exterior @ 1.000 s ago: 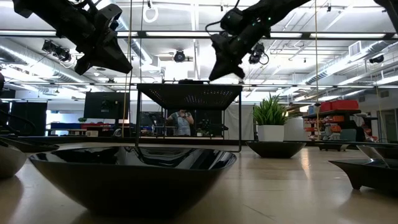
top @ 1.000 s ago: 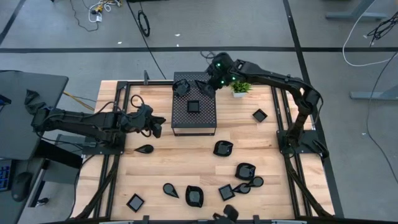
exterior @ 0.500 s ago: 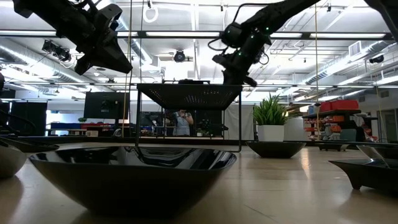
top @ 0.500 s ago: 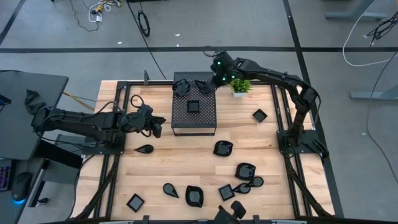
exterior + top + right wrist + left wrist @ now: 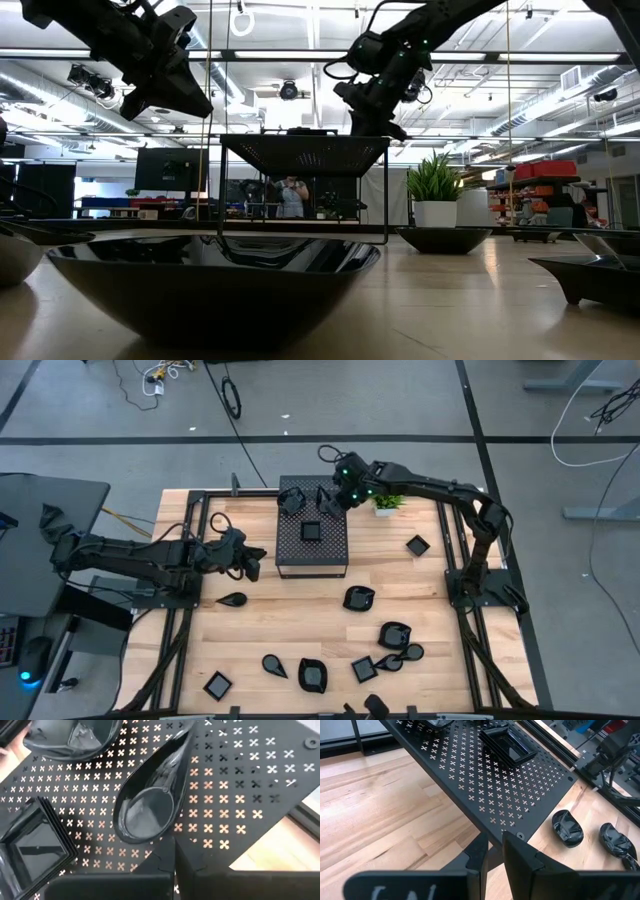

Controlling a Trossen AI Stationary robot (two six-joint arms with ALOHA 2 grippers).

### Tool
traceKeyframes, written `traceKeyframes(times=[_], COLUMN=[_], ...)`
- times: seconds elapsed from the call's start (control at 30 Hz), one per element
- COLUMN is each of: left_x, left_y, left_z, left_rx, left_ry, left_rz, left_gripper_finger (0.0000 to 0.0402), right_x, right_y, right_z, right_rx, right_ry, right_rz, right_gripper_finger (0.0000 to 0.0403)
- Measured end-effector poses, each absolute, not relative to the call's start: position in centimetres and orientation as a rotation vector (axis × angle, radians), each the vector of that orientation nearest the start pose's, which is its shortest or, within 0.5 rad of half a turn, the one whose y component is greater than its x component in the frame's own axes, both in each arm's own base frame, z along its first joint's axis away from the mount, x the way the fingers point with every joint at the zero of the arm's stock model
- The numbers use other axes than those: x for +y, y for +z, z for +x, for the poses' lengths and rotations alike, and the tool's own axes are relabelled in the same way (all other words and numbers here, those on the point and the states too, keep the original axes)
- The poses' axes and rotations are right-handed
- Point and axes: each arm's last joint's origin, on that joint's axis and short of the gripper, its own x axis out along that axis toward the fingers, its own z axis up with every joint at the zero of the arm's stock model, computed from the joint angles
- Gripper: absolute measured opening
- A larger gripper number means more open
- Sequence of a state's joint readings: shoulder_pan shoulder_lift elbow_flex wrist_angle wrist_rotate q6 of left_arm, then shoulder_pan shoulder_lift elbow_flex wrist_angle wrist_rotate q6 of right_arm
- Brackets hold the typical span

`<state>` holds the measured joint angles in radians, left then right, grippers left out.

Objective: Pick & Place Mini shaped plates
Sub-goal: Adjust the stack of drop shaped plate on the shelf, then stack the leaf shaped plate on top of the leaf shaped plate on the shelf

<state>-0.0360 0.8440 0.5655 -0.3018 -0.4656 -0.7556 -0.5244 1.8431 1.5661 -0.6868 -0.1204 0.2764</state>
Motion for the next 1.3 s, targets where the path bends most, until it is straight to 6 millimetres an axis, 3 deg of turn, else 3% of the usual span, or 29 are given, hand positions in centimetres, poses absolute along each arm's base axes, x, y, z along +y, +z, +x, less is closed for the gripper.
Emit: traceKeyframes(times=[0.13, 0.33, 0.5, 0.6, 0.93, 1.17, 1.3], left_x=[0.7, 0.6, 0.7, 0.8, 0.9, 0.8, 0.8], left_y=[24.0, 24.0, 24.0, 24.0, 24.0, 24.0, 24.0], left_z=[17.5, 17.6, 17.5, 17.5, 17.5, 17.5, 17.5], left_rx=[0.377, 0.384, 0.370, 0.360, 0.323, 0.354, 0.384], left_ry=[0.605, 0.589, 0.616, 0.636, 0.684, 0.659, 0.618], left_rz=[-0.579, -0.585, -0.571, -0.563, -0.620, -0.546, -0.509], left_gripper_finger=[0.0060, 0.0060, 0.0060, 0.0060, 0.0060, 0.0060, 0.0060], right_x=[-19.4, -18.4, -16.0, -14.2, -7.2, -3.0, -0.4], right_y=[27.2, 30.4, 33.2, 33.8, 30.2, 27.1, 24.3], right_z=[34.3, 32.2, 30.2, 29.3, 25.9, 22.8, 21.3], right_rx=[0.882, 0.861, 0.883, 0.917, 1.015, 1.110, 1.293], right_ry=[-0.530, -0.525, -0.454, -0.399, -0.233, -0.320, -0.352], right_rz=[0.551, 0.515, 0.425, 0.373, 0.426, 0.790, 0.999], right_gripper_finger=[0.0004, 0.0004, 0.0004, 0.0004, 0.0004, 0.0008, 0.0044])
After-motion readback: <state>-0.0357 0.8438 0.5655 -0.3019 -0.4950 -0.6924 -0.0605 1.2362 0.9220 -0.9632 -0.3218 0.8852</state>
